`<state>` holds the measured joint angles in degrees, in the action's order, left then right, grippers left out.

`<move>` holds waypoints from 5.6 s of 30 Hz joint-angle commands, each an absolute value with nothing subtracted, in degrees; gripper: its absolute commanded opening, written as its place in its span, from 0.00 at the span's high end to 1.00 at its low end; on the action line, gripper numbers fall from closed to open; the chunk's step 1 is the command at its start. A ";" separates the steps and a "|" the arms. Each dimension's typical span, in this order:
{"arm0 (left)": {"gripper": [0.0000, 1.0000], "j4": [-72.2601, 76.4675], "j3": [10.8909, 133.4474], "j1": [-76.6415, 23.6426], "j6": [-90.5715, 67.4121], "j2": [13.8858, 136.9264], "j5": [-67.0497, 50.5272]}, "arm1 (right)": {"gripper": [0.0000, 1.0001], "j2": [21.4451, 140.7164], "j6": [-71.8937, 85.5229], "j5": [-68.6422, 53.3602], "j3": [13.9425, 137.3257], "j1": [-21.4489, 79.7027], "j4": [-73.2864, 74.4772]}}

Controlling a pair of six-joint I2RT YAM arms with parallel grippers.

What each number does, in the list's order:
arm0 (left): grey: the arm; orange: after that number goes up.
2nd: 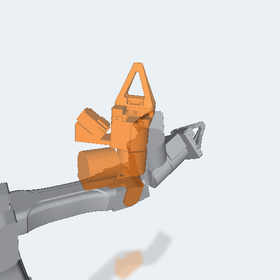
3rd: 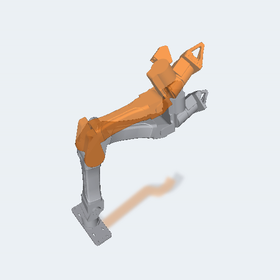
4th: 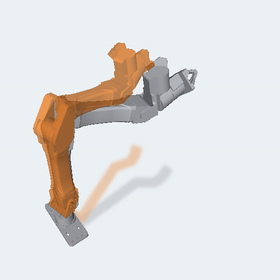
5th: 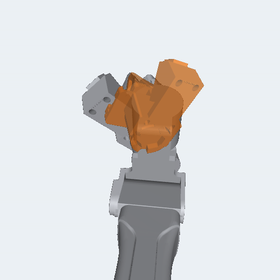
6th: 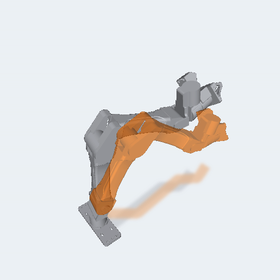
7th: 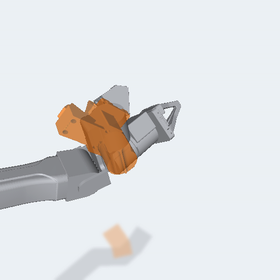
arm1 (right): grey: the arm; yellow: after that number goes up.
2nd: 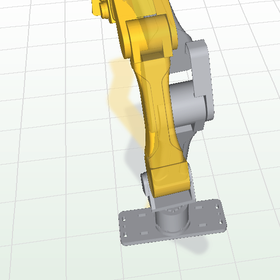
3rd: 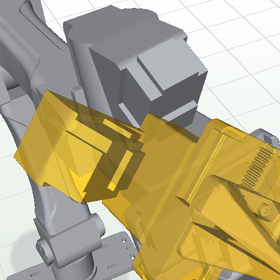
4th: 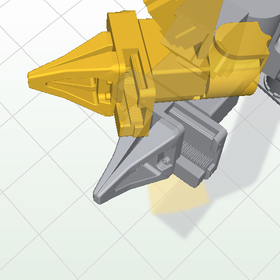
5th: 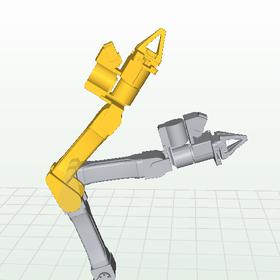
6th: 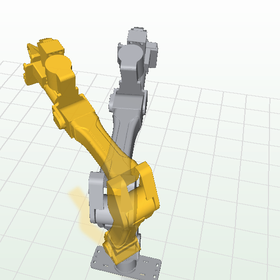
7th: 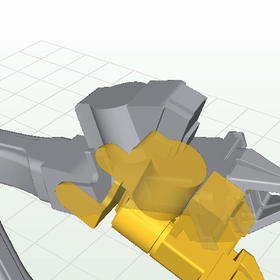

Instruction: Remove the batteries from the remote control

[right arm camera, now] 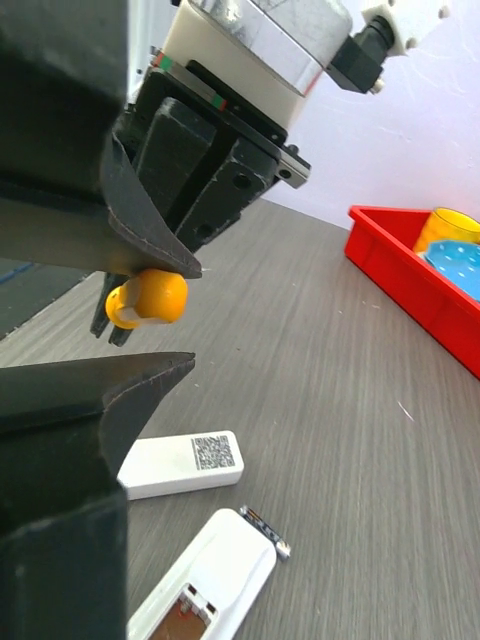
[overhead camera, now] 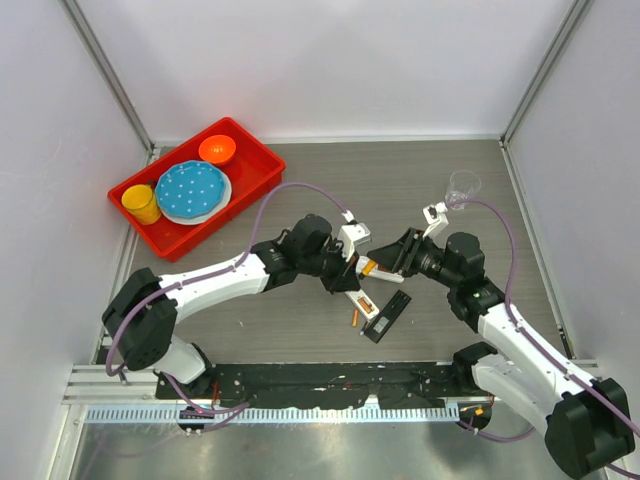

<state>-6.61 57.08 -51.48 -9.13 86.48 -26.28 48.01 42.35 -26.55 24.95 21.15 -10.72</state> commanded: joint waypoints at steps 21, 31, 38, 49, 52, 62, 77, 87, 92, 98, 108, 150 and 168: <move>0.41 -1.58 53.44 -48.17 -10.19 84.20 -25.66 | 0.99 47.64 33.93 -20.31 28.04 20.57 -2.29; 0.56 2.02 50.19 -46.32 -12.04 92.09 -27.42 | 0.99 51.32 31.20 -11.95 29.09 20.57 1.93; 0.78 2.81 50.80 -46.32 -13.97 97.56 -30.50 | 0.99 54.58 30.85 -10.72 30.41 20.48 2.99; 0.94 3.16 50.89 -46.49 -15.20 100.63 -33.83 | 0.99 57.22 32.17 -16.34 29.18 20.65 0.35; 0.96 3.25 50.89 -46.76 -15.29 101.51 -34.19 | 0.99 56.87 32.26 -16.52 29.09 20.83 0.18; 0.98 2.81 51.15 -46.76 -15.47 101.51 -34.45 | 0.99 57.65 31.99 -17.14 27.25 21.27 -1.49; 0.99 1.50 52.56 -47.64 -15.21 103.01 -35.86 | 0.99 59.24 31.11 -17.40 26.72 22.06 -0.70; 1.00 1.05 53.44 -48.34 -15.38 103.97 -35.51 | 0.99 62.05 31.55 -18.02 26.98 23.29 -1.14; 1.00 1.14 53.44 -48.34 -15.56 104.41 -35.07 | 0.99 63.71 34.44 -20.47 26.28 23.29 -4.39; 1.00 1.14 53.61 -48.51 -15.91 104.76 -34.45 | 0.99 66.00 36.56 -21.45 25.75 23.38 -7.12; 1.00 0.97 53.96 -48.78 -16.08 105.47 -34.19 | 0.99 66.09 37.09 -15.03 25.40 25.66 -6.58; 1.00 0.35 54.58 -49.04 -16.08 106.79 -32.96 | 0.99 60.91 32.79 -15.12 22.94 27.33 -13.71; 1.00 0.18 54.40 -49.04 -15.91 105.91 -32.17 | 0.99 54.67 30.76 -10.02 18.37 29.27 -17.92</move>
